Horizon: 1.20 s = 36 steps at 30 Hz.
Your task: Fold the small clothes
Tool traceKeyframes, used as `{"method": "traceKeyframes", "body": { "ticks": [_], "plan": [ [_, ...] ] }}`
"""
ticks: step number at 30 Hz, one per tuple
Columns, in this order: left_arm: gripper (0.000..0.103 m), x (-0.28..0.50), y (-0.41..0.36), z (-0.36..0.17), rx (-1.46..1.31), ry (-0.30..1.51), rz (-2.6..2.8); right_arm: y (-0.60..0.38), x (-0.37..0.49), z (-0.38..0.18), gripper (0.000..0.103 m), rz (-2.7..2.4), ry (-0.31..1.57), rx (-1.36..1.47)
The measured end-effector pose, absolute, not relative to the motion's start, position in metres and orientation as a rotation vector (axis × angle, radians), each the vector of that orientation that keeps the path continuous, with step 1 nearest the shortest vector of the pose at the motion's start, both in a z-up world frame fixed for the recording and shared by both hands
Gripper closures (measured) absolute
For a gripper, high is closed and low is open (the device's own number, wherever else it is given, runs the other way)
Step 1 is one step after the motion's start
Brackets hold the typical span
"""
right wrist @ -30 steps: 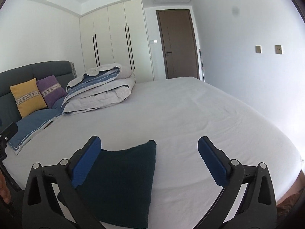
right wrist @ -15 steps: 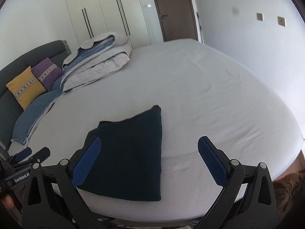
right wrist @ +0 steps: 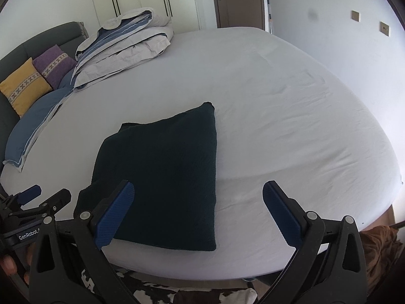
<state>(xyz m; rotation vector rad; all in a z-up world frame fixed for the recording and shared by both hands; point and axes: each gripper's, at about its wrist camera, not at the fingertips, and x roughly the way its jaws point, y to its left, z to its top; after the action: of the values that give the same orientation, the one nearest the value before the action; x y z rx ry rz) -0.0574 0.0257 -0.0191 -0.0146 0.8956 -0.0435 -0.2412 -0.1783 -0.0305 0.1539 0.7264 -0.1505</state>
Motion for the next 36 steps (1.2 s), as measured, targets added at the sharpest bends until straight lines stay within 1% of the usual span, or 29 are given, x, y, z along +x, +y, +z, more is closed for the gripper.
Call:
{"method": "traceKeyframes", "body": {
  "ticks": [36],
  "plan": [
    [0.000, -0.056, 0.030, -0.028, -0.007, 0.909, -0.021, -0.170, -0.225, -0.042, 0.000, -0.123, 0.768, 0.124]
  ]
}}
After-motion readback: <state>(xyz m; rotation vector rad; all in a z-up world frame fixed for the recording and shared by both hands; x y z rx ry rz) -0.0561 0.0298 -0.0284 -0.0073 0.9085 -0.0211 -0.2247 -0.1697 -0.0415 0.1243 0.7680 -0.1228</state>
